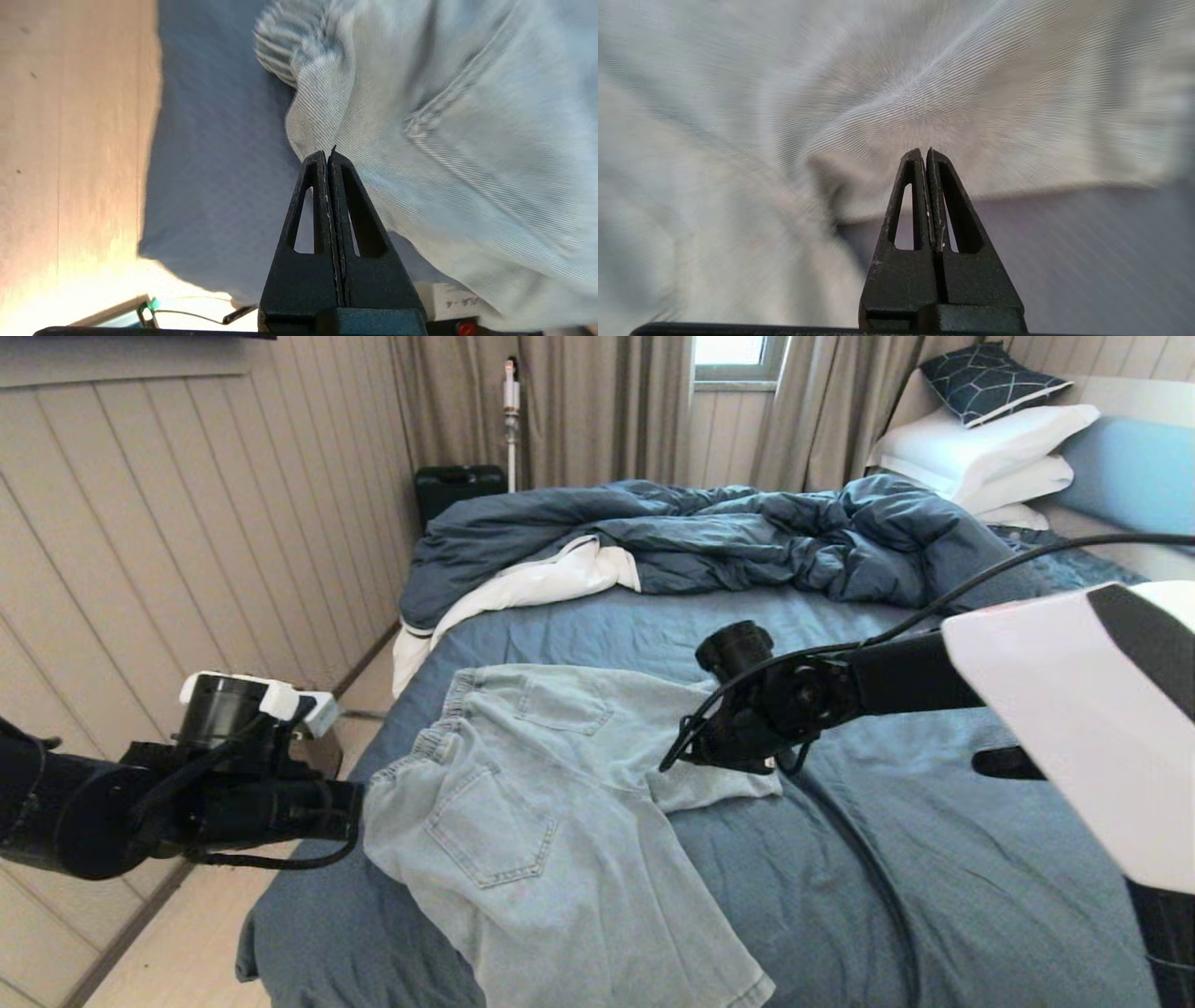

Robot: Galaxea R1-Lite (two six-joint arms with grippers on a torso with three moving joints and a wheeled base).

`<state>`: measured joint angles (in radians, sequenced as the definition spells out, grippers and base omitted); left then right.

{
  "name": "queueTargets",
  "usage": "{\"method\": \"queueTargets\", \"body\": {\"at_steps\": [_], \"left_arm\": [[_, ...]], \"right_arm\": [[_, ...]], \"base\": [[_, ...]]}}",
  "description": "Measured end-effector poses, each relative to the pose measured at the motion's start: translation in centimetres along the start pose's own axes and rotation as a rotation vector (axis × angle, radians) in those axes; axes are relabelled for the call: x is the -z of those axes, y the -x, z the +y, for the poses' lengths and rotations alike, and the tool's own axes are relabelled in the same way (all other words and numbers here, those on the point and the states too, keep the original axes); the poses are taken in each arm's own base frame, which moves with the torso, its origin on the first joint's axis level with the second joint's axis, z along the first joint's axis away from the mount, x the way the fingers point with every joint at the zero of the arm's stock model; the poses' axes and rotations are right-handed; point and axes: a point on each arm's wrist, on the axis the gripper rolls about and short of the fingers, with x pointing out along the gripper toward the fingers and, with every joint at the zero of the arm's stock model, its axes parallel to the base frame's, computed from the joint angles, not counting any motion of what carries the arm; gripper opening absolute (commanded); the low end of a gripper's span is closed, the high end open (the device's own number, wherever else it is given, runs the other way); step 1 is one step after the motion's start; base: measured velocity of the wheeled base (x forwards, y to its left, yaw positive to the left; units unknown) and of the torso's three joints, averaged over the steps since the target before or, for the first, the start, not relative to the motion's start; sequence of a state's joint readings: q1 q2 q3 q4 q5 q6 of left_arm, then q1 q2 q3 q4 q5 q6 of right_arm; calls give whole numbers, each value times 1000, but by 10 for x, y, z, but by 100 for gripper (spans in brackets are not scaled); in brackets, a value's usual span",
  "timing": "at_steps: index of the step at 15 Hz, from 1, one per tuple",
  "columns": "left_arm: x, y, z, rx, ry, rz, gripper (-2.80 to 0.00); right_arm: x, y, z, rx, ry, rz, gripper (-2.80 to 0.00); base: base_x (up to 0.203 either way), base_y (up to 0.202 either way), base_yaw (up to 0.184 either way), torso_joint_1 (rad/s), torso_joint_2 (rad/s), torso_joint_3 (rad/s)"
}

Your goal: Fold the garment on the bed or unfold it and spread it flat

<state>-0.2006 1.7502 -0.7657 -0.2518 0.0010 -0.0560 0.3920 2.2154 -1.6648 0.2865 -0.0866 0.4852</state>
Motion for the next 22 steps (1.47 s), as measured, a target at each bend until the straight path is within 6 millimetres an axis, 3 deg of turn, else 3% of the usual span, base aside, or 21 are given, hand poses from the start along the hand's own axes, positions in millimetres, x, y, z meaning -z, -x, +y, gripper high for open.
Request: {"method": "queueTargets", "body": {"at_steps": [5,9,14,19,22], "left_arm": [[-7,67,0,8,29,-81,-280],[4,123,5,14,59,-110,-280],[25,175,8,25,111,-152,-280],[70,248,9,-41,143,-210,-280],[114,297,6,-67,173,-269,-280]], "right_arm": [[-6,75,4,-71,10,-67,-280],[11,116,-8,-87,14,-56,-280],[31,170,-26,-98,12,-98,-280],[77,265,-64,-121,27,-177,-280],[124,322,-97,-66,21,-249,-280]], "base": [[0,0,0,0,0,0],[0,0,0,0,0,0],[0,0,0,0,0,0],[0,0,0,0,0,0],[0,0,0,0,0,0]]}}
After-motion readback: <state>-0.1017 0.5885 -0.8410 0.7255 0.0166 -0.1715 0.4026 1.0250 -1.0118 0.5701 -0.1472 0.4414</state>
